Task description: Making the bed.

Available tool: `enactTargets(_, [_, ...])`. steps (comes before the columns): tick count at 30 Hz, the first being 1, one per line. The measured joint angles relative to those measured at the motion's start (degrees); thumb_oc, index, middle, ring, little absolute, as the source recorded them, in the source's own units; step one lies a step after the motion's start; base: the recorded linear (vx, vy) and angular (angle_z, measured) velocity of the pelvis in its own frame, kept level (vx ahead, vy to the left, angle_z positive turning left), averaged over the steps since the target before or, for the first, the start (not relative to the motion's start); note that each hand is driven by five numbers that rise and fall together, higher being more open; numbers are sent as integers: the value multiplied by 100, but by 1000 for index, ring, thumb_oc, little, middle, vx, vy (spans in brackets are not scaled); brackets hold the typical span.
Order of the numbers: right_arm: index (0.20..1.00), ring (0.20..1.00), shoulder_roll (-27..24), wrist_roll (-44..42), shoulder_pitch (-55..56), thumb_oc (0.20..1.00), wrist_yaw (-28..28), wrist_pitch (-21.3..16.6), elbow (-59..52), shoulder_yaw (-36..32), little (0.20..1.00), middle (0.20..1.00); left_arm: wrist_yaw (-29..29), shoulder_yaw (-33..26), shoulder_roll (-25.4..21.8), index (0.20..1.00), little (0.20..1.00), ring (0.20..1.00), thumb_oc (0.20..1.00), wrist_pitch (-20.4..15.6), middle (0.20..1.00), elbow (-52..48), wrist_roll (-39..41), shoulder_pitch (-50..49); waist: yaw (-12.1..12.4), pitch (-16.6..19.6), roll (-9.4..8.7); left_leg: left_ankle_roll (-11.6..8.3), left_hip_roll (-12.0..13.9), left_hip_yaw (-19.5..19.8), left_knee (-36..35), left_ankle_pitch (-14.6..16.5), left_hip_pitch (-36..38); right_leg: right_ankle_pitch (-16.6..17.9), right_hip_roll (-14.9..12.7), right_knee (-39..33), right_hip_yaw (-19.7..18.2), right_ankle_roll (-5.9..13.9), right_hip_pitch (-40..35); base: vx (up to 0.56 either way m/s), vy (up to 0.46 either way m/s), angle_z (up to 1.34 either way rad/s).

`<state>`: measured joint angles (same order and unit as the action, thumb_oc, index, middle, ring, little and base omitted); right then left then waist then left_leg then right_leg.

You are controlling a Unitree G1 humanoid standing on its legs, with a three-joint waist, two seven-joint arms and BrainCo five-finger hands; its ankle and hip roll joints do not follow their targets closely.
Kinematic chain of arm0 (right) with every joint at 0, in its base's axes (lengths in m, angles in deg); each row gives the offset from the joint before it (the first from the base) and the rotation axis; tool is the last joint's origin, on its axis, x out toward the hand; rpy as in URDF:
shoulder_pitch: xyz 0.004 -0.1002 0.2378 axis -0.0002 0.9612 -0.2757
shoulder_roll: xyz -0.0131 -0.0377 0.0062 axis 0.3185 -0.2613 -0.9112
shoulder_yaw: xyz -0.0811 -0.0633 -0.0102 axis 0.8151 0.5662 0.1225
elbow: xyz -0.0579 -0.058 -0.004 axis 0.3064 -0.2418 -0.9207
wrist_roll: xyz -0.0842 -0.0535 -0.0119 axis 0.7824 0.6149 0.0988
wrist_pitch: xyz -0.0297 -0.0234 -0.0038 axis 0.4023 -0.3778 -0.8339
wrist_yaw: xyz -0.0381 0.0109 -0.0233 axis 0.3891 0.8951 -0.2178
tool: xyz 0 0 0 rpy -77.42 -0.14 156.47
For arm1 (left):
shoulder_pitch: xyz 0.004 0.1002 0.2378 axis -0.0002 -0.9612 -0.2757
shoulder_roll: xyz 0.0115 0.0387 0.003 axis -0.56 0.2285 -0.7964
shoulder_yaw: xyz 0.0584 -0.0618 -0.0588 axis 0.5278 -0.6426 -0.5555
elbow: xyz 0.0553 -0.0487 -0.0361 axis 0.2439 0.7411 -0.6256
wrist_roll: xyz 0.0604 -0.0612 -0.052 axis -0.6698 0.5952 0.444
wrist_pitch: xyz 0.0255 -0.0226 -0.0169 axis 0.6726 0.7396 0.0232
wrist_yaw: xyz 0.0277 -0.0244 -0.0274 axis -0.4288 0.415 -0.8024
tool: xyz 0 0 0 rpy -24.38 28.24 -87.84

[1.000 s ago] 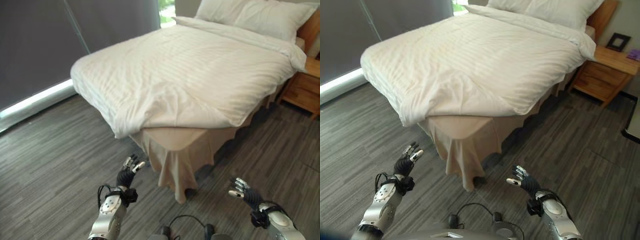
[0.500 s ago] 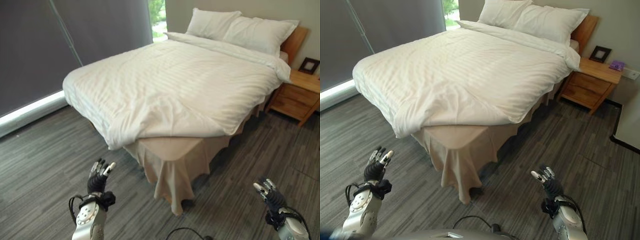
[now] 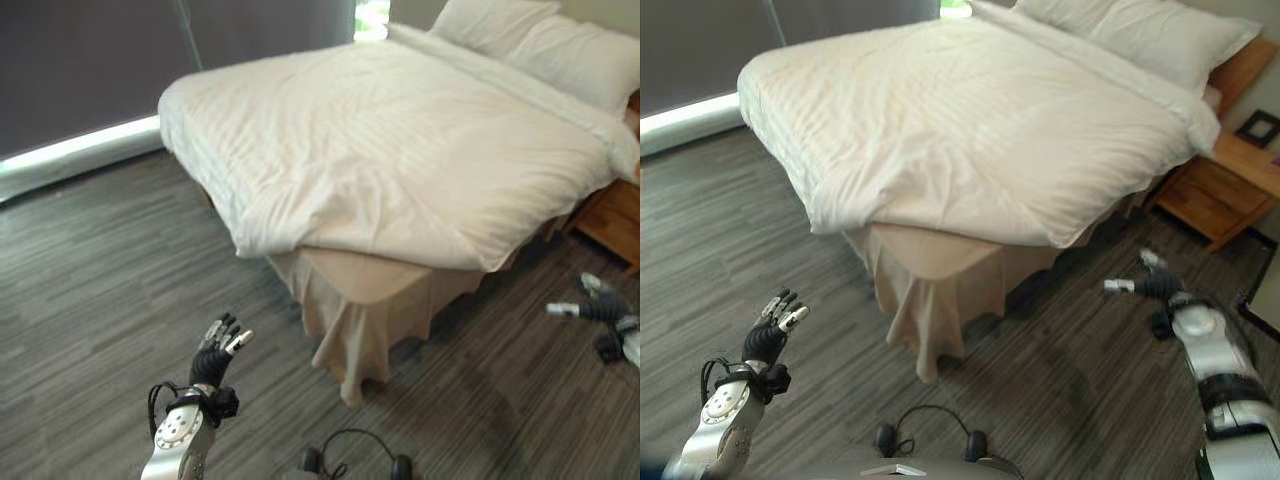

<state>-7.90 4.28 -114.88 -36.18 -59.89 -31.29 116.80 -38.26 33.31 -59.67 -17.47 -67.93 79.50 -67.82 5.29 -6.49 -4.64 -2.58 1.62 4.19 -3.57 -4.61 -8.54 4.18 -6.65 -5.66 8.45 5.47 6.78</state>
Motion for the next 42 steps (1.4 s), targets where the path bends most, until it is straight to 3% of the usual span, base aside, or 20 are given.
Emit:
enactTargets(1, [1000, 1000, -234, 18, -496, 1000, 81, 0, 47, 118, 1000, 1000, 1, 64, 18, 1000, 1000, 1000, 1000, 7, 1000, -1, 2, 135, 52, -126, 64, -7, 6, 66, 88, -24, -207, 69, 19, -1, 25, -8, 131, -28, 6, 37])
enactTargets(2, [1000, 1000, -288, 28, -620, 1000, 162, -67, -86, -261, 1000, 1000, -2, 58, 38, 1000, 1000, 1000, 1000, 9, 1000, 0, 10, 213, 158, -190, 94, -3, -4, 135, 64, -80, -265, 104, 32, 0, 75, -18, 166, -27, 0, 24])
enactTargets(4, [1000, 1000, 48, 64, -1950, 1000, 210, -194, 902, 646, 1000, 1000, 6, 107, -28, 1000, 1000, 1000, 1000, 3, 1000, 18, 160, 79, 406, -291, 103, -30, 3, 154, 84, -65, -274, 67, 24, -6, 168, 5, 158, -1, -4, 14])
enactTargets(6, [1000, 1000, 26, 135, -2503, 1000, 202, -169, 1391, 1042, 1000, 1000, 55, 180, -27, 1000, 1000, 1000, 1000, 1, 1000, -67, 165, 127, 483, -353, 126, -46, -6, 309, 121, -72, -452, 30, -1, -3, 279, 33, 223, -34, -1, 36])
enactTargets(7, [1000, 1000, -66, 278, -3159, 1000, 191, -159, 1546, 1642, 1000, 1000, 138, 192, -180, 1000, 1000, 1000, 1000, -11, 1000, -145, 205, 80, 605, -522, 105, -64, -6, 392, 206, -87, -706, 35, 2, -1, 383, 16, 405, -22, 1, 37])
enactTargets(12, [1000, 1000, 73, 451, -4075, 1000, 336, -188, 1758, 1911, 1000, 1000, 144, 242, -238, 1000, 1000, 1000, 1000, 15, 1000, -39, 216, 29, 847, -733, 65, -42, -64, 464, 250, -124, -1111, 114, -27, -2, 468, -39, 723, 11, -18, 10])
enactTargets(17, [1000, 1000, 189, 855, -4515, 1000, 607, -68, 1909, 2311, 1000, 1000, 123, 381, -236, 1000, 1000, 1000, 1000, 25, 1000, 24, 216, 205, 917, -863, -36, -32, -100, 583, 297, -143, -1557, 116, -29, -3, 559, -40, 1091, 7, -18, 14])
enactTargets(22, [1000, 1000, 363, 910, -5176, 1000, 974, 63, 2138, 2571, 1000, 1000, 11, 559, -191, 1000, 1000, 1000, 1000, -3, 1000, 71, 216, 365, 945, -957, -43, -61, -120, 729, 390, -192, -2256, 138, -20, -2, 701, -54, 1670, 1, -28, 10])
enactTargets(32, [1000, 1000, 308, 1106, -6037, 1000, 1240, 100, 1950, 3300, 1000, 1000, -262, 849, -181, 1000, 1000, 1000, 1000, -52, 1000, 91, 216, 769, 971, -1082, -54, -68, -99, 788, 382, -213, -2830, 136, 15, -2, 698, -50, 2214, 31, -23, 4])
enactTargets(42, [1000, 1000, 428, 1054, -6153, 1000, 1426, 151, 1909, 3306, 1000, 1000, -477, 971, -108, 1000, 1000, 1000, 1000, -184, 1000, 183, 219, 1139, 981, -1189, -57, -100, -61, 799, 397, -244, -3066, 134, 59, -1, 702, -48, 2427, -3, -33, 0])
